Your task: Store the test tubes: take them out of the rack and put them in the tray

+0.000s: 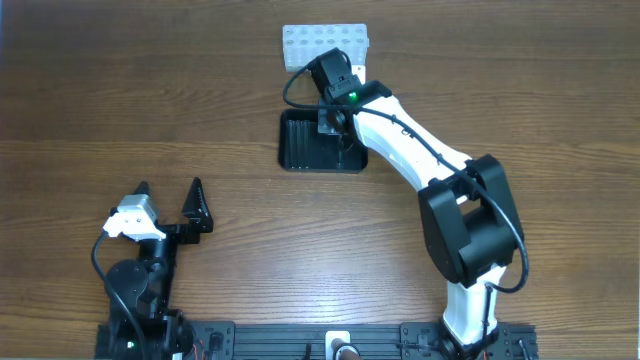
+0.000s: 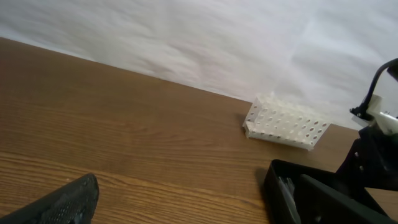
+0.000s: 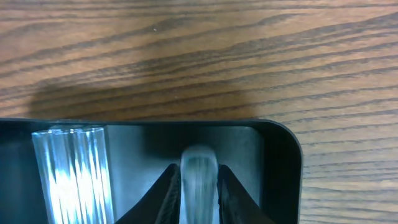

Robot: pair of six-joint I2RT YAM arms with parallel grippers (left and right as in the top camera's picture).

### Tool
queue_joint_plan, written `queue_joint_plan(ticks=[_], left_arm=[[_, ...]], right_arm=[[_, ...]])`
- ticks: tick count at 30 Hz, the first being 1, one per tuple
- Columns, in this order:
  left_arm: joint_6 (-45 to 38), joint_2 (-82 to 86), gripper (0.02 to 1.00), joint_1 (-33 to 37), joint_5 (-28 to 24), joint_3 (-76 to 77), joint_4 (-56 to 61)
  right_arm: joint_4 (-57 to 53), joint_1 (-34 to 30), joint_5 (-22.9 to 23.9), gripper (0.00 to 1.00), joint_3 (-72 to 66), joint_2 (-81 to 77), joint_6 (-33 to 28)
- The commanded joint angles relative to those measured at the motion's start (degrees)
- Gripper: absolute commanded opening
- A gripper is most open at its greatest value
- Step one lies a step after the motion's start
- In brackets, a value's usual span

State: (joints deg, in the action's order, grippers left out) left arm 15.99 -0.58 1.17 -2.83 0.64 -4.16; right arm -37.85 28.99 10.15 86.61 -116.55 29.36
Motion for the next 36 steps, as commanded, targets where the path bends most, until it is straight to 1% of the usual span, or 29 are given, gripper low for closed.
queue_joint_plan(ticks=[1,3,5,7,9,13,18,19,20,21,23,26,31,36], left_arm=[[-0.59,0.24,1.000,0.35,-0.35,-0.31,-0.15],[-0.59,0.24,0.998,0.35,-0.35,-0.31,-0.15],[-0.59,0.24,1.000,0.35,-0.35,-0.31,-0.15],[-0.59,0.24,1.000,0.35,-0.35,-0.31,-0.15],[-0.59,0.24,1.000,0.35,-0.35,-0.31,-0.15],[-0.59,0.24,1.000,0.35,-0.35,-0.31,-0.15],[-0.59,0.24,1.000,0.33,-0.35,-0.31,-0.15],[-0.59,0.24,1.000,0.33,-0.35,-0.31,-0.15],[-0.59,0.24,1.000,0.33,-0.35,-0.31,-0.15],[-0.59,0.24,1.000,0.35,-0.35,-0.31,-0.15],[-0.59,0.24,0.998,0.33,-0.35,-0.31,-0.15],[-0.59,0.24,1.000,0.35,-0.35,-0.31,-0.15],[-0.59,0.24,1.000,0.35,-0.35,-0.31,-0.15],[-0.59,0.24,0.998,0.35,-0.35,-0.31,-0.15]], right_arm=[[0.44,0.72,-0.26,0.264,-0.22,-0.48,0.42],[1.29,0.85,-0.20,0.288,-0.22,-0.33,0.15],[1.84,1.01,-0.22,0.323,-0.22,0.70,-1.64],[1.99,1.01,-0.20,0.360,-0.22,3.17,-4.26],[2.60,0.70,-0.20,0.413,-0.24,6.91,-8.48],[4.48,-1.92,-0.20,0.575,-1.22,17.62,-15.30],[6.43,-9.01,-0.24,0.785,-6.03,33.07,-20.57],[8.46,-11.91,-0.24,0.895,-9.94,39.01,-22.56],[10.19,-13.90,-0.24,0.934,-13.38,43.36,-23.61],[13.07,-17.14,-0.26,0.972,-19.61,50.60,-23.93],[15.93,-20.33,-0.26,0.982,-27.12,58.88,-23.93],[19.39,-23.10,-0.26,0.993,-37.07,69.05,-24.83],[22.43,-23.45,-0.24,0.993,-50.53,82.75,-25.33],[23.80,-23.45,-0.24,0.993,-61.05,94.03,-25.62]])
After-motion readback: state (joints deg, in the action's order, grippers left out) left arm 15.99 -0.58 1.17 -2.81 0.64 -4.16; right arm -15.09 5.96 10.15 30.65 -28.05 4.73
